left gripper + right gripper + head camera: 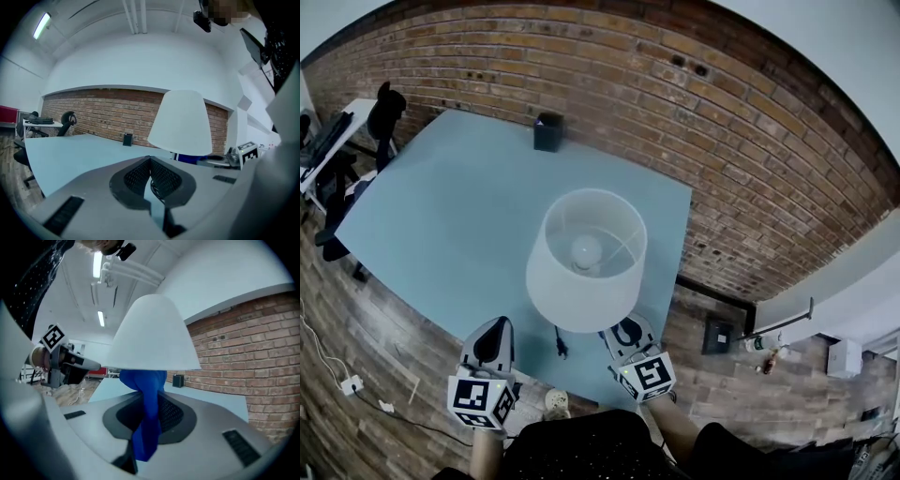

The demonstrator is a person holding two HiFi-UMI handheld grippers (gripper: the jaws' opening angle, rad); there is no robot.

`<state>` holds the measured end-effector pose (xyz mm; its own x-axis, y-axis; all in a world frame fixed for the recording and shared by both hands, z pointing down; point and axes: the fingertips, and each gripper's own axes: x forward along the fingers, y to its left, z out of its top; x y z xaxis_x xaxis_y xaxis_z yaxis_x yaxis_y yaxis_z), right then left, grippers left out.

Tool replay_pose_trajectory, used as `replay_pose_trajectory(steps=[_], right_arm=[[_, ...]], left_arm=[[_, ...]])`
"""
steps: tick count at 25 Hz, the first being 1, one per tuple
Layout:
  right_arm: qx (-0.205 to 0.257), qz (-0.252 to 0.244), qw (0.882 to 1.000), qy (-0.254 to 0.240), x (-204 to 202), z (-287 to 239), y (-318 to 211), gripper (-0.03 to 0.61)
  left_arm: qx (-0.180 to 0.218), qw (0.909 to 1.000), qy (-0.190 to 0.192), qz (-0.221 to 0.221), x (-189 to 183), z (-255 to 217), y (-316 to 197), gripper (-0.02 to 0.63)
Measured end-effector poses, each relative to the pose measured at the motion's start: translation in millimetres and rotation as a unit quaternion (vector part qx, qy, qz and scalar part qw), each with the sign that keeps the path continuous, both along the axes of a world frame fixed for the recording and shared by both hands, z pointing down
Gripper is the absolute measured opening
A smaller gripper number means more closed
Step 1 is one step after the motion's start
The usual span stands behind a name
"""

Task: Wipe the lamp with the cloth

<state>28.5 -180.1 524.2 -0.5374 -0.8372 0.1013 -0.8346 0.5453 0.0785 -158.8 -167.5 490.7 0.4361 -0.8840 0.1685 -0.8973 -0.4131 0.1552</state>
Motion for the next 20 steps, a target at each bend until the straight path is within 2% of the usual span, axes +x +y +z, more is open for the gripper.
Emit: replay_pose_trajectory(steps=[4, 8, 11, 15, 17, 18, 20], right_arm=[[0.015, -0.027, 0.999, -0.035, -2, -7, -26, 0.066], [-0.004, -0.038, 0.999, -0.027, -14, 12, -43, 0.066], [-0.036, -0.036, 0.999, -0.014, -8, 32, -46, 0.066], [-0.101, -0.056, 0.990, 0.085, -6, 79, -37, 0.066], [-0.136, -0.057, 0.983, 0.110, -3, 98, -33, 0.066], [-0.147, -0.059, 0.982, 0.104, -3, 102, -32, 0.066], [-0.159, -0.073, 0.983, 0.055, -1, 96, -32, 0.066]], left_arm=[[-0.001, 1.0000, -0.004, 0.001, 3, 0, -2, 0.008], [-0.007, 0.9999, -0.005, -0.008, 3, 1, -1, 0.008], [-0.010, 0.9999, -0.006, -0.011, 3, 2, -1, 0.008], [-0.013, 0.9998, -0.006, -0.013, 3, 6, 0, 0.008], [-0.014, 0.9998, -0.006, -0.012, 5, 8, 0, 0.009], [-0.014, 0.9998, -0.008, -0.011, 6, 8, -1, 0.008], [-0.014, 0.9998, -0.012, -0.009, 6, 7, -2, 0.008]])
